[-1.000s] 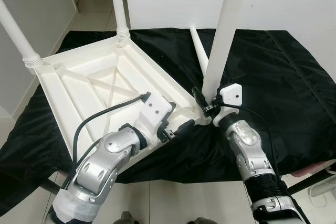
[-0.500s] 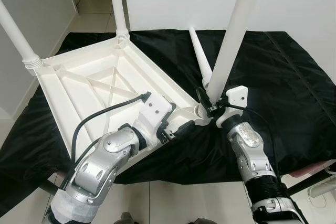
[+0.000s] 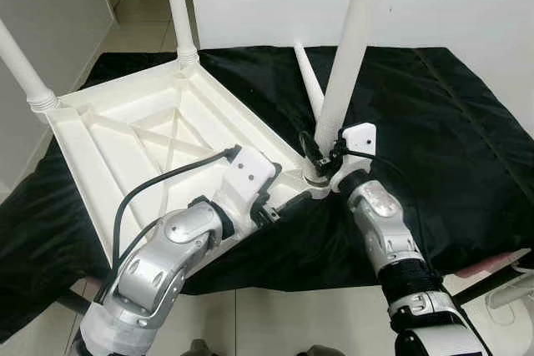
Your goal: Building children table
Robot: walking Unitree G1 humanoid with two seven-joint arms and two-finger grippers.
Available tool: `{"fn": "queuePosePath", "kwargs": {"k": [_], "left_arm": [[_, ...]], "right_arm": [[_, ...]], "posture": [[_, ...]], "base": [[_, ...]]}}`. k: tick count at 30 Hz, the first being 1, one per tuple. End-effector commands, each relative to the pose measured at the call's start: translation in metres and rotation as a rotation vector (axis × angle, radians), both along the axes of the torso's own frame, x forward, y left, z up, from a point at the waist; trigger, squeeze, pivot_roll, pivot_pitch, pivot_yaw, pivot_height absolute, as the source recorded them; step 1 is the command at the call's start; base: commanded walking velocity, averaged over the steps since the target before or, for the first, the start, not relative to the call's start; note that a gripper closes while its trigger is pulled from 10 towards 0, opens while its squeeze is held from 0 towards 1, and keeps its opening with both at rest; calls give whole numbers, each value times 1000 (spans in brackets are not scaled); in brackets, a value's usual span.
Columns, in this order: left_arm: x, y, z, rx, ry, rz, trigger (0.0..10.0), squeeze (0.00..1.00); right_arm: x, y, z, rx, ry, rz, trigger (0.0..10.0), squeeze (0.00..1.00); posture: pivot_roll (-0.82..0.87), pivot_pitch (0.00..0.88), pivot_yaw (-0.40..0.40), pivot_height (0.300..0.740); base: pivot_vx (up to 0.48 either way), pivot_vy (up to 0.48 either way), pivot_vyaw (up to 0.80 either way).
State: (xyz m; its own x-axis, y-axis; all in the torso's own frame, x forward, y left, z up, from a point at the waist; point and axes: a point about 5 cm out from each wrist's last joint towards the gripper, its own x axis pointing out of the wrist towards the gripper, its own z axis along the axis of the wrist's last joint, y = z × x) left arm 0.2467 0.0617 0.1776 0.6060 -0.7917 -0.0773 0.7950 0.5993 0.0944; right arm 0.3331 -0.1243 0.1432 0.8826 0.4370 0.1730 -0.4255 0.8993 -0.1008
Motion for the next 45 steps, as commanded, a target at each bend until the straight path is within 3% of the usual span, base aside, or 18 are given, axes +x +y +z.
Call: {"fn": "queuePosePath", "kwargs": {"k": [1, 8, 19, 29, 45], "left_arm": [[1, 3, 1, -3, 7, 29, 10000, 0], [0, 3, 3, -7, 3, 33, 10000, 0], [0, 3, 4, -9, 2, 32, 10000, 0], [0, 3, 5, -7, -1, 30, 10000, 0], [1, 4, 6, -5, -2, 38, 10000, 0]], "right_arm": [[-4, 4, -17, -76, 62, 35, 10000, 0], [-12, -2, -26, -133, 64, 67, 10000, 0], [-22, -20, -35, -132, 88, 27, 10000, 0], [-28, -24, -37, -151, 78, 28, 10000, 0], [-34, -9, -42, -214, 75, 144, 10000, 0]], "posture": [[-1, 24, 29, 740], [-7, 25, 27, 740], [-14, 26, 30, 740], [-16, 22, 32, 740], [-5, 24, 27, 740]], "base": [[0, 0, 0], [0, 0, 0], [0, 0, 0], [0, 0, 0], [0, 0, 0]]}}
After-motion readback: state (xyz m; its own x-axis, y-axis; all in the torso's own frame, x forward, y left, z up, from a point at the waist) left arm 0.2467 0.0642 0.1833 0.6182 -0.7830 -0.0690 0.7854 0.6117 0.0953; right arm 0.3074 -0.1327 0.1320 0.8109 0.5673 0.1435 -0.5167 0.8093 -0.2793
